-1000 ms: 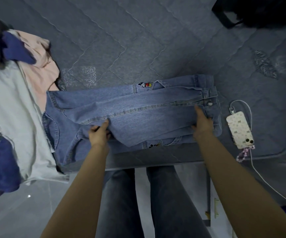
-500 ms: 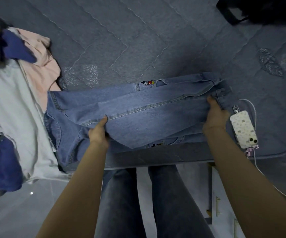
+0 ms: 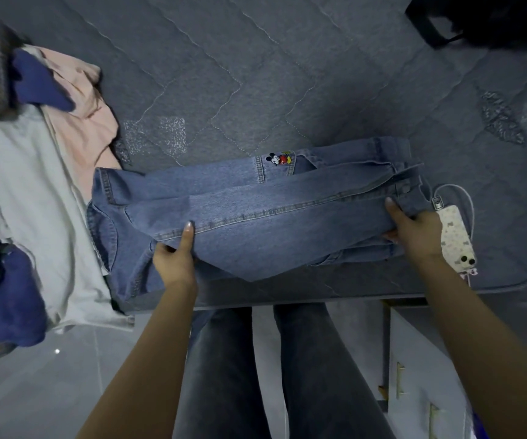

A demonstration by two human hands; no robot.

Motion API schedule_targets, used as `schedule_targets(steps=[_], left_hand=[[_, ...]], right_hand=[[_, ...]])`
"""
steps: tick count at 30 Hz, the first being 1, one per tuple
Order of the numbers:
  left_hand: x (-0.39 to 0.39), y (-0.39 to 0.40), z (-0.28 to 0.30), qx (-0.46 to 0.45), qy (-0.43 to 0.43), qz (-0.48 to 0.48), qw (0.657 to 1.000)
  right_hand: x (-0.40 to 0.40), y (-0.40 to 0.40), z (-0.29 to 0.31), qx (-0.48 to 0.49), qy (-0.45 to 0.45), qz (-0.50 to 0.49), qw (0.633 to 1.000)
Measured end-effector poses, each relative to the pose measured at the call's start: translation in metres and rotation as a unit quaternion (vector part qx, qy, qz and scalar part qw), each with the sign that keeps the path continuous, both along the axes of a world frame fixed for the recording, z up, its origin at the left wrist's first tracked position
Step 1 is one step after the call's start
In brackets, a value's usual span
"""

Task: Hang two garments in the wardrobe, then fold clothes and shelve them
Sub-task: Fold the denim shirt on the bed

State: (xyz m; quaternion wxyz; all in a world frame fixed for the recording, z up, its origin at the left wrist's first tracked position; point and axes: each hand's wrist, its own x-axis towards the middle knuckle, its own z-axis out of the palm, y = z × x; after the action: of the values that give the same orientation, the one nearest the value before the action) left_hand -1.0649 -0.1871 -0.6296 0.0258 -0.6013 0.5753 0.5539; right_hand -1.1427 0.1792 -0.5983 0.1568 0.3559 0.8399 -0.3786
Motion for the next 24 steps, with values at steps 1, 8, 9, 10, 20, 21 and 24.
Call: schedule_targets(steps=[1,8,9,10,20,21,24], left_hand=[[-0.001,-0.001,0.001,-0.024,0.002,-0.003,1.0],[-0.013,-0.003,-0.003,-0.088,0.019,0.019,0.996],[-0.014,-0.003,-0.005,-0.074,-0.005,0.025,0.997],[-0.016,-0.003,-0.007,-0.056,-0.028,0.031,0.998],[-0.061,0.034,0.019,-0.31,0.052,-0.424,0.849],[-0.069,0.045,0.016,-0.265,0.06,-0.511,0.816],[-0.088,0.084,0.008,-0.198,0.103,-0.633,0.742]], right_hand=[[0.001,-0.001,0.003,0.008,0.012,0.023,1.0],[-0.008,-0.012,0.013,-0.275,0.083,-0.189,0.939],[-0.008,-0.013,0.009,-0.3,0.062,-0.224,0.925],[-0.009,-0.013,0.004,-0.306,0.033,-0.242,0.92],[0.002,-0.026,0.021,0.133,-0.091,0.147,0.976],[0.003,-0.032,0.025,0.157,-0.038,0.185,0.969],[0.0,-0.062,0.023,0.118,0.13,0.286,0.942]])
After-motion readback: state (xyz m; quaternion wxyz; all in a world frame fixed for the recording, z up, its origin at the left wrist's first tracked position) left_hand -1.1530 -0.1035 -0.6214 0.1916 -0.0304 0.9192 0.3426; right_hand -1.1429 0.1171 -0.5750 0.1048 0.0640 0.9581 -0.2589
